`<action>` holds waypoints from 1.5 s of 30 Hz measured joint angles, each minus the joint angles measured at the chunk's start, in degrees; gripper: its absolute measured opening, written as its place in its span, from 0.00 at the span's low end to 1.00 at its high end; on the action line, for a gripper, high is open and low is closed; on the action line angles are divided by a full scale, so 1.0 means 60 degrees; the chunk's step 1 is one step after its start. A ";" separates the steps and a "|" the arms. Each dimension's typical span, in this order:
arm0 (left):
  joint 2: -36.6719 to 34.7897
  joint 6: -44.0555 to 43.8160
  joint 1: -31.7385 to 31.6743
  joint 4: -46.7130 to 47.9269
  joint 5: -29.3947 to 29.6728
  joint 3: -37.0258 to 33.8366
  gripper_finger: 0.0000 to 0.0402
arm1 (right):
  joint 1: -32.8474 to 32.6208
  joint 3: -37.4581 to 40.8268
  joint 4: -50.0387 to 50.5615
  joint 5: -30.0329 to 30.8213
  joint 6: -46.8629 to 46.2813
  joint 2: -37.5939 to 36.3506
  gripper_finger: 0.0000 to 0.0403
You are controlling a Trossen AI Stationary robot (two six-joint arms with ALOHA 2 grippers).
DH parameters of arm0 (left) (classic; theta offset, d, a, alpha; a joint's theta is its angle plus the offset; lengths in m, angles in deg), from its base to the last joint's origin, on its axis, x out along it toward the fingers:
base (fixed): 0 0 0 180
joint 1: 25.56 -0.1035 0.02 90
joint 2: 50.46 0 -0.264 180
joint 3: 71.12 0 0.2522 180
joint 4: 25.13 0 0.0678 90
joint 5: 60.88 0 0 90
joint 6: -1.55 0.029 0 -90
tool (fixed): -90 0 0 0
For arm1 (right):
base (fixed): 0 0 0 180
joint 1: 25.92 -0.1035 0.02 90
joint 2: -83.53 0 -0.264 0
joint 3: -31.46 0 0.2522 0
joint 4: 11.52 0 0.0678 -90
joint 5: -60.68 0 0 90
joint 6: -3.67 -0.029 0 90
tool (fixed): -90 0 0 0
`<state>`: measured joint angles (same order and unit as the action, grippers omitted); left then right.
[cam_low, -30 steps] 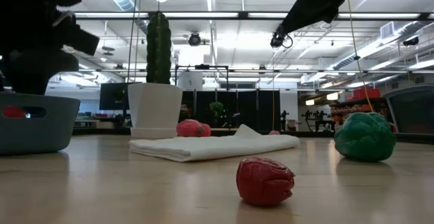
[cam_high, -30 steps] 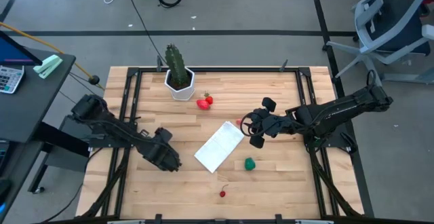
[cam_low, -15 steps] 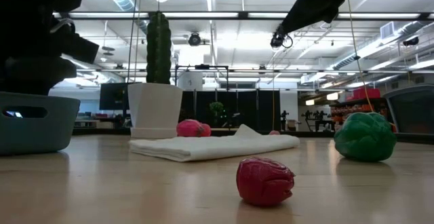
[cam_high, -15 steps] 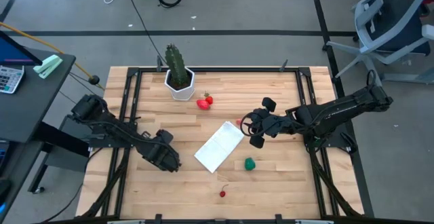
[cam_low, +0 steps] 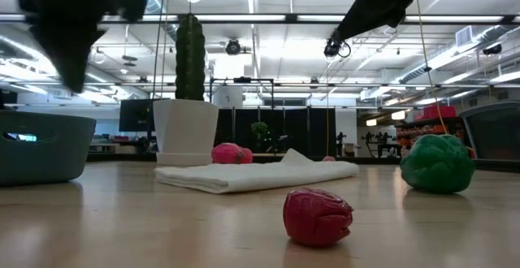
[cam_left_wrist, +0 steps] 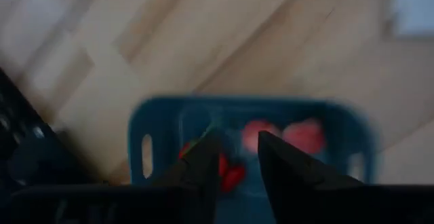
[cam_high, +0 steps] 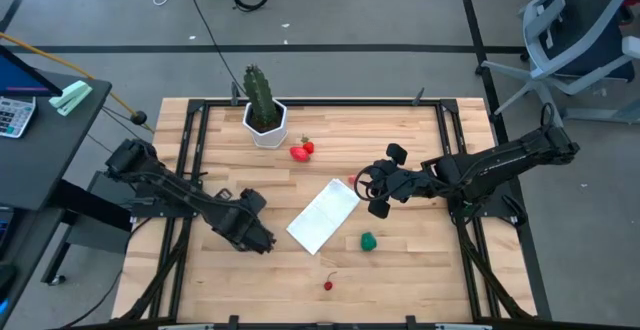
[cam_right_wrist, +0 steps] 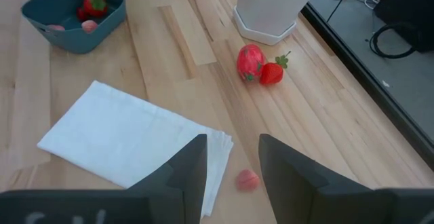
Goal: Pick and placing Produce into tupperware
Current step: Put the strawberry into the blue bin
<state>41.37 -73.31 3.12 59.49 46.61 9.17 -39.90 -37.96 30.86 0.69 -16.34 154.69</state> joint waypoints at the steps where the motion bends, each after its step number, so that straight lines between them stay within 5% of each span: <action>1: 0.0000 0.0164 -0.0057 0.0093 0.0284 0.0312 0.26 | 0.0000 0.0000 0.0000 -0.0002 0.0000 0.0000 0.35; 8: 0.0000 0.1594 -0.0778 -0.0144 0.3086 0.2027 0.25 | -0.0001 0.0000 0.0000 -0.0004 -0.0183 0.0000 0.35; 23: 0.0010 0.6114 -0.2166 0.0457 0.3306 0.4396 0.19 | 0.0850 0.0124 -0.0259 -0.0213 -0.0376 0.0071 0.34; 34: 0.0004 0.8637 -0.2163 0.1682 0.5536 0.9152 0.17 | 0.3496 0.0112 -0.5436 -0.4135 0.1381 0.2048 0.33; 45: -0.0025 1.0552 -0.2254 0.1650 0.5599 1.1413 0.18 | 0.5730 -0.1953 -0.5428 -0.6386 0.1789 0.5389 0.39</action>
<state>41.22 -10.00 -10.40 69.39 80.21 77.65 -5.52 -49.67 -1.70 -37.63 -5.61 187.02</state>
